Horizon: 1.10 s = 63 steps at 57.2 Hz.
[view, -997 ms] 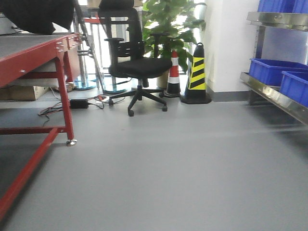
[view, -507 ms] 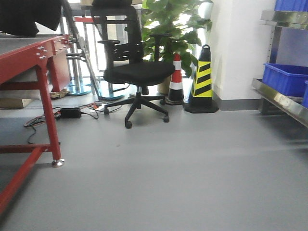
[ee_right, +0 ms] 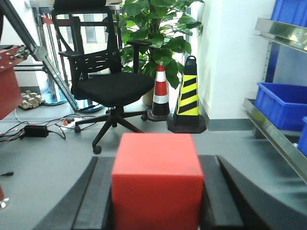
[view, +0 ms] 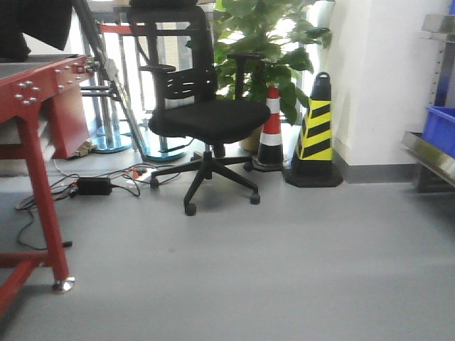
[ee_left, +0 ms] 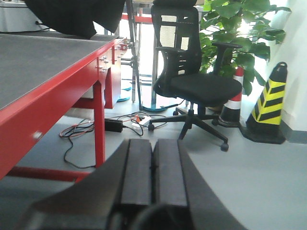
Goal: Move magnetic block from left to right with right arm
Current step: 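Drive toward the office chair and traffic cones, cube held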
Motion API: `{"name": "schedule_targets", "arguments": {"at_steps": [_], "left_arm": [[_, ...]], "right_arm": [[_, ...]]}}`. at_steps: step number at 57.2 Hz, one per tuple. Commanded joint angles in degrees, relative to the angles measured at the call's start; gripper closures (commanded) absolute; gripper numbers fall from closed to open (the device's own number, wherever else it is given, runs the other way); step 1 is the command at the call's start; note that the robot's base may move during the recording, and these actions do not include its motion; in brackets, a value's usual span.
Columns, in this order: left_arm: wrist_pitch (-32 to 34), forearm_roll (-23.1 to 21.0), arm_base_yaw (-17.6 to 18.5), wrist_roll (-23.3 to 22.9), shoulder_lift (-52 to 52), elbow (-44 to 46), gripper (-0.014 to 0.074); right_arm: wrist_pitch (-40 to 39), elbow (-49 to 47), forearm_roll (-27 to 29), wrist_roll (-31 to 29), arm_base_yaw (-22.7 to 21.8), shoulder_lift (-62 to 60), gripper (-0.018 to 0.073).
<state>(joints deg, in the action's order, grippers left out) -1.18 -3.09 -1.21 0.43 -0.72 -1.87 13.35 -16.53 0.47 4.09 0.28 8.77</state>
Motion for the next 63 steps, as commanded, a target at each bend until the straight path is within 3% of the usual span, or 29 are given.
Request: {"name": "schedule_targets", "arguments": {"at_steps": [1, 63], "left_arm": [[4.65, -0.15, 0.38, -0.43, -0.54, -0.46, 0.0722], [4.65, -0.15, 0.38, -0.43, -0.54, -0.46, 0.0722]], "right_arm": [[-5.32, -1.79, -0.47, -0.33, -0.01, 0.58, 0.023], [-5.32, -1.79, -0.47, -0.33, -0.01, 0.58, 0.023]]}}
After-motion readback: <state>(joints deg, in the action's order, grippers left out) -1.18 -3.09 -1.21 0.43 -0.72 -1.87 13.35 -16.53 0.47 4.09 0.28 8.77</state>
